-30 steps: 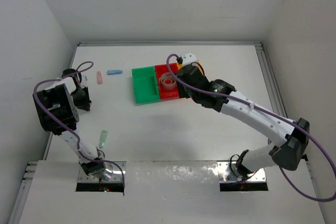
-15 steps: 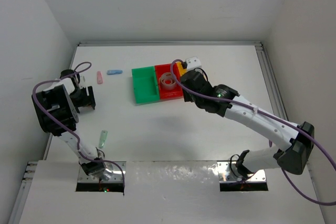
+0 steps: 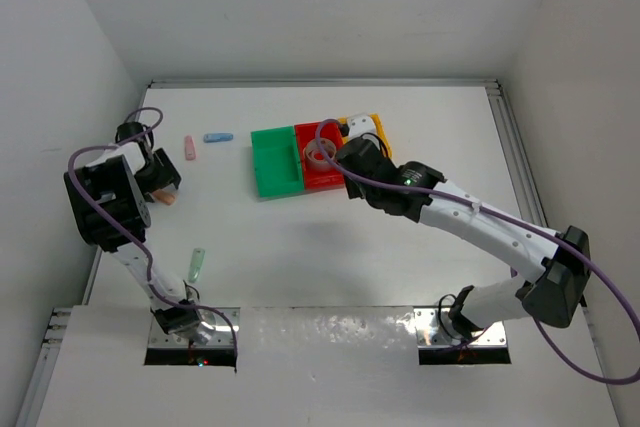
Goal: Sort the stationery into containers
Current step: Pick up the stationery from the center of the board, then place the stationery in the storage box.
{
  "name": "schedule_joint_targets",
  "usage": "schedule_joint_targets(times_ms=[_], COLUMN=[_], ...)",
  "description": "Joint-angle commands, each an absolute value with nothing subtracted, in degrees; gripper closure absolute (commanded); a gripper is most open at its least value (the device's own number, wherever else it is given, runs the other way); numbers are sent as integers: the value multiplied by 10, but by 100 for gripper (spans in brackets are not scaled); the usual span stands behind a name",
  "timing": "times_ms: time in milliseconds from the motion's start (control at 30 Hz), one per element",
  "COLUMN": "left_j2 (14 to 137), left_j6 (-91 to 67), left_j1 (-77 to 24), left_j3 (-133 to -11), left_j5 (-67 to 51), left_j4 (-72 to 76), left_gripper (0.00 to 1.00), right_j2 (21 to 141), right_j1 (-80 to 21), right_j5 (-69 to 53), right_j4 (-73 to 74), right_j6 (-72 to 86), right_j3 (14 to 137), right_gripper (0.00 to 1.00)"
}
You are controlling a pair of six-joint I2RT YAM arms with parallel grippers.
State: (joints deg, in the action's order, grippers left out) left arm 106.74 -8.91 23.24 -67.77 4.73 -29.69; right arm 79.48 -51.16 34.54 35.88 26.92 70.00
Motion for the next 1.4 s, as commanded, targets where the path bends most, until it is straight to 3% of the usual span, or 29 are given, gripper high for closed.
schedule_joint_targets(times_ms=[0, 167, 267, 300, 367, 667, 867, 1100, 1367], left_j2=[1100, 1086, 1092, 1096, 1095, 902, 898, 936, 996], left_j6=[-141, -171, -166, -165, -159, -70, -53, -127, -142], left_j1=[235, 235, 241, 244, 251, 192, 71, -124, -182], left_j3=[-690, -634, -644, -654, -657, -663, -815, -793, -795], left_j5=[67, 35, 47, 43, 28, -91, -199, -126, -5], left_j4=[-294, -280, -279, -292, -301, -332, -414, -354, -280], left_gripper=[38, 44, 71, 87, 100, 100, 100, 100, 100], right_j2=[787, 781, 780, 779, 774, 734, 714, 676, 629], right_j1=[-515, -517, -518, -518, -519, -524, -525, -525, -525], right_j5=[362, 371, 375, 380, 386, 403, 398, 409, 434], right_j4=[359, 360, 367, 370, 370, 347, 328, 337, 342], right_j6=[264, 259, 256, 258, 257, 272, 301, 333, 364], right_j3=[722, 722, 727, 728, 728, 701, 654, 618, 572], right_gripper=[57, 57, 57, 57, 57, 57, 57, 57, 57])
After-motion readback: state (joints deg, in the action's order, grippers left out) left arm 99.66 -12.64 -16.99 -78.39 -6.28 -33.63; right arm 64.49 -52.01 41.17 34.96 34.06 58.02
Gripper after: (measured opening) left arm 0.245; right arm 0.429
